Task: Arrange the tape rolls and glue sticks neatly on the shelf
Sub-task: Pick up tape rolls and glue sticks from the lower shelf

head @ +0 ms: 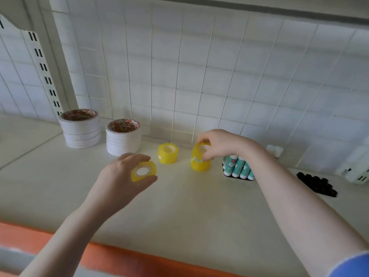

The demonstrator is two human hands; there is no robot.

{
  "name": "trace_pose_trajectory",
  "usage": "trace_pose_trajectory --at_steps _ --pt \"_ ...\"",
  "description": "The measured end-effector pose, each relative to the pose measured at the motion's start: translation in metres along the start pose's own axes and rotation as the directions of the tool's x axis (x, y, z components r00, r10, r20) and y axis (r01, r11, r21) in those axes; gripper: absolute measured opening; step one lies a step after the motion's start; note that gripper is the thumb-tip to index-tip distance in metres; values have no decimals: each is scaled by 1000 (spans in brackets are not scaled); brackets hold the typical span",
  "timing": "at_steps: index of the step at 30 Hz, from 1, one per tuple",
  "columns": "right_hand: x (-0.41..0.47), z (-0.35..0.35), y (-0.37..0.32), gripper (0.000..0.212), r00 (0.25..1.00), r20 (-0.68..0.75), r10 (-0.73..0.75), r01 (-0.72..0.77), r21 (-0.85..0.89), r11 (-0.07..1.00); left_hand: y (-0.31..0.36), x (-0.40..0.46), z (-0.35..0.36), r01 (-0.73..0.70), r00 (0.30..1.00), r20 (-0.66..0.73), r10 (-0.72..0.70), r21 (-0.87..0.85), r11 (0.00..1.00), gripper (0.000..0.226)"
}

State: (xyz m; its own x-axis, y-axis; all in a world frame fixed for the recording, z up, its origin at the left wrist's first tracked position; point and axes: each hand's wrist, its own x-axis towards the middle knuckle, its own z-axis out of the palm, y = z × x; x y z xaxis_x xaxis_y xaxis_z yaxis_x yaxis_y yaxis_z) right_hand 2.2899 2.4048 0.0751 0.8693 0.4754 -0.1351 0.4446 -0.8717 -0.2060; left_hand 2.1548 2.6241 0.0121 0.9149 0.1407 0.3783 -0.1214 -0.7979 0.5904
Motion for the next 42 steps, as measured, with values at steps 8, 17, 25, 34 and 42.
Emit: trace_pose_trajectory --at_steps 8,17,25,34,42 --pt "7 6 2 53 999 -33 35 -33 66 997 -16 14 4 -52 998 41 54 -46 998 41" --pt "12 8 6 56 999 -34 12 -9 89 996 -29 18 12 -110 991 75 114 -58 992 43" --pt "13 5 9 59 999 -31 15 -13 79 997 -35 20 16 -93 992 80 97 -53 994 44" --pt "13 8 10 57 999 -43 -7 10 61 998 -37 21 18 -55 994 86 59 -53 997 44" --pt "17 9 12 59 1000 -27 -12 12 1 1000 -38 21 16 -16 995 95 20 -45 999 45"
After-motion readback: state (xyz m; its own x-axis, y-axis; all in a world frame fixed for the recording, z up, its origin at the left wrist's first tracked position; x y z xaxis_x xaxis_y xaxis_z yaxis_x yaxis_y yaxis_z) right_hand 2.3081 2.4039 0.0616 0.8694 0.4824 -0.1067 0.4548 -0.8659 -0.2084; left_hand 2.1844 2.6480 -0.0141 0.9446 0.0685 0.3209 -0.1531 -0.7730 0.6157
